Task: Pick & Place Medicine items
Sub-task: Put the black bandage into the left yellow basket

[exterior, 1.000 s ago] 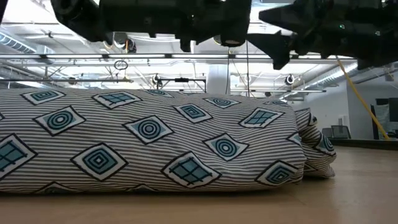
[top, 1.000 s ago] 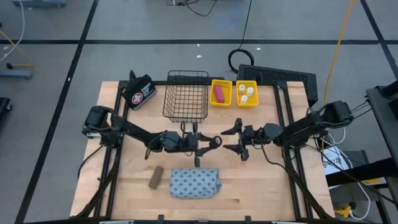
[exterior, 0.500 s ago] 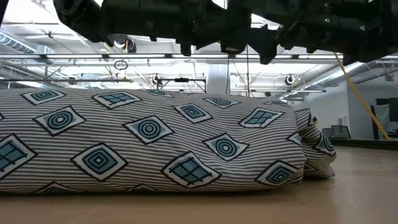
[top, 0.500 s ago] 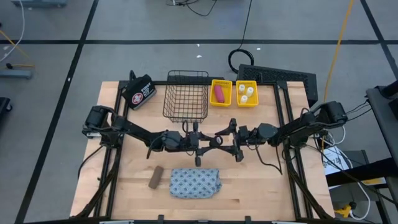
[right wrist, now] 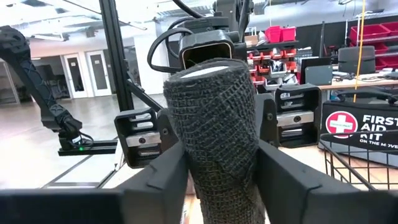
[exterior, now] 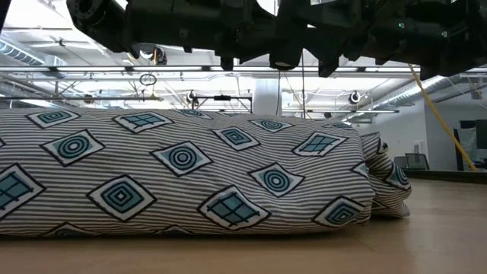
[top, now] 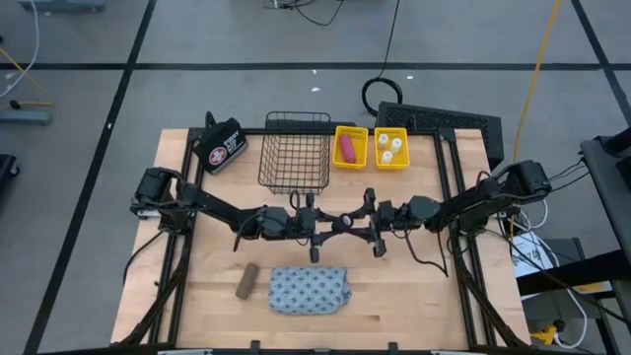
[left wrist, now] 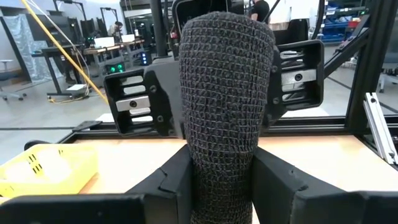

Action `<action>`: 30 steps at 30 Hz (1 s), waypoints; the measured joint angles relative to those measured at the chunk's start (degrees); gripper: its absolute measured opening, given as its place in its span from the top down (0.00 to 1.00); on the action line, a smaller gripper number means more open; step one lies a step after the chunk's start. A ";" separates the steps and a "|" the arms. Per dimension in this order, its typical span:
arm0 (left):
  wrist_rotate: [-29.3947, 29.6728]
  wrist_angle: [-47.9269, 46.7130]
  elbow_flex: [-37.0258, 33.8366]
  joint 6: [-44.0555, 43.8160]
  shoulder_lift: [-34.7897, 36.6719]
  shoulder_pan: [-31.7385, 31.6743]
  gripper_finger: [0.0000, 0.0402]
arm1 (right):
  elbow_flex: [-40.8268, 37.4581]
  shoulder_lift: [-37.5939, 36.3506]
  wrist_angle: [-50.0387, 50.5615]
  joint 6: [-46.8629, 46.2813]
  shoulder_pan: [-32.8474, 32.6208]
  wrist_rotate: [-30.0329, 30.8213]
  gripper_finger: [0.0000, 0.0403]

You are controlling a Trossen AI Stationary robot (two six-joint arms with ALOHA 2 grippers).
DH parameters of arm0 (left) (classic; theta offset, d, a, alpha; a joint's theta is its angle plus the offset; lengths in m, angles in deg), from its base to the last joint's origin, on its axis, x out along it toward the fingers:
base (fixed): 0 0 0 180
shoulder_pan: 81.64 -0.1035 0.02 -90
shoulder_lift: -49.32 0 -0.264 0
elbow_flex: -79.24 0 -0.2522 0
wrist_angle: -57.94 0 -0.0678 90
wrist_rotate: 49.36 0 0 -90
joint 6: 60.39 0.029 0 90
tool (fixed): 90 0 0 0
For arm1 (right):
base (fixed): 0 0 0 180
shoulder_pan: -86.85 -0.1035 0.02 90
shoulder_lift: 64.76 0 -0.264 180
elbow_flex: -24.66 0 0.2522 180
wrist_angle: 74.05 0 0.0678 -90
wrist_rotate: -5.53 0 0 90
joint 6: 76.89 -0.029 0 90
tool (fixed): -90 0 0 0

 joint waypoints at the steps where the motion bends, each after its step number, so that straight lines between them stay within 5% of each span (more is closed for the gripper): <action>1: 0.01 0.02 0.00 0.00 0.00 0.00 0.67 | 0.00 0.00 0.00 0.37 0.00 -0.03 0.66; 9: -0.04 0.04 0.00 0.00 0.00 0.04 0.67 | 0.00 0.00 0.03 2.42 0.00 0.00 0.86; 19: 8.83 -6.76 0.00 -9.21 2.58 0.17 0.56 | 0.00 0.00 1.40 0.81 0.09 3.89 0.87; 27: 9.10 -21.83 -0.07 -3.66 14.89 1.08 0.39 | -0.04 -0.02 2.41 0.73 0.04 5.57 0.87; 30: 9.02 -28.08 -0.07 -4.77 19.50 1.47 0.36 | -0.04 -0.02 2.58 0.77 0.03 10.84 0.87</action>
